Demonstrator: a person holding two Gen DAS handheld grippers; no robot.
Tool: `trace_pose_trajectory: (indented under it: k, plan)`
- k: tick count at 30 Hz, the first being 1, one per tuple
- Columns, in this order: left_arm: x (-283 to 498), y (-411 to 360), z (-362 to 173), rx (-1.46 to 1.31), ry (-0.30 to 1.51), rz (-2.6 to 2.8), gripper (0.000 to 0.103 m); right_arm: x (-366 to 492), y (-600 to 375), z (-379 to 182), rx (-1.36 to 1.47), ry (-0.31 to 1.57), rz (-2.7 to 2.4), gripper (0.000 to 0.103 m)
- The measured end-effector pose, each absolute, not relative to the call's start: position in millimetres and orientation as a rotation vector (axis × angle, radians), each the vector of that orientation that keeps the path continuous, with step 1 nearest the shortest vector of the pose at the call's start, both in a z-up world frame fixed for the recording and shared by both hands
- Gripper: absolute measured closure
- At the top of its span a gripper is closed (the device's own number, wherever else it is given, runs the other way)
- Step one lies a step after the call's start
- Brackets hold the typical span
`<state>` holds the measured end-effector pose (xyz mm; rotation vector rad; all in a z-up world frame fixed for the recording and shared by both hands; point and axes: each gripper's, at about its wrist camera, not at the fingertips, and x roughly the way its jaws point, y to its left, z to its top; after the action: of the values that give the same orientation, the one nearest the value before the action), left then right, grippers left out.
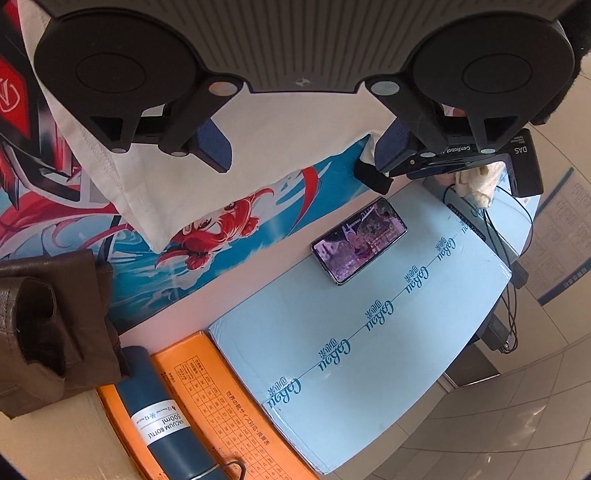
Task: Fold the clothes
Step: 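Grasp the white shirt edge with the left gripper and lift it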
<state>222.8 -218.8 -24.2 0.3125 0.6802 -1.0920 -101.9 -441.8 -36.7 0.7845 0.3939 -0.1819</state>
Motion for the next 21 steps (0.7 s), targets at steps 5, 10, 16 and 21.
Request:
trace_pose_trajectory:
  k: [5,10,16,21]
  plan:
    - [227.1,-219.1,-37.6,0.286,0.663,-1.133,0.065,-98.5,-447.1,-45.2,0.846,0.426,-0.164,0.019]
    - [213.3,-217.6,-31.5,0.339,0.581,-1.172,0.091,-101.8,-450.5,-47.0,0.879,0.402,-0.175,0.019]
    - [177.2,-188.7,0.7,0.332,0.403,-1.169,0.091,-108.2,-457.9,-50.0,0.951,0.346,-0.161,0.017]
    - [124.2,-156.1,24.6,0.355,0.23,-1.173,0.091,-112.3,-464.4,-52.4,1.012,0.302,-0.135,0.015]
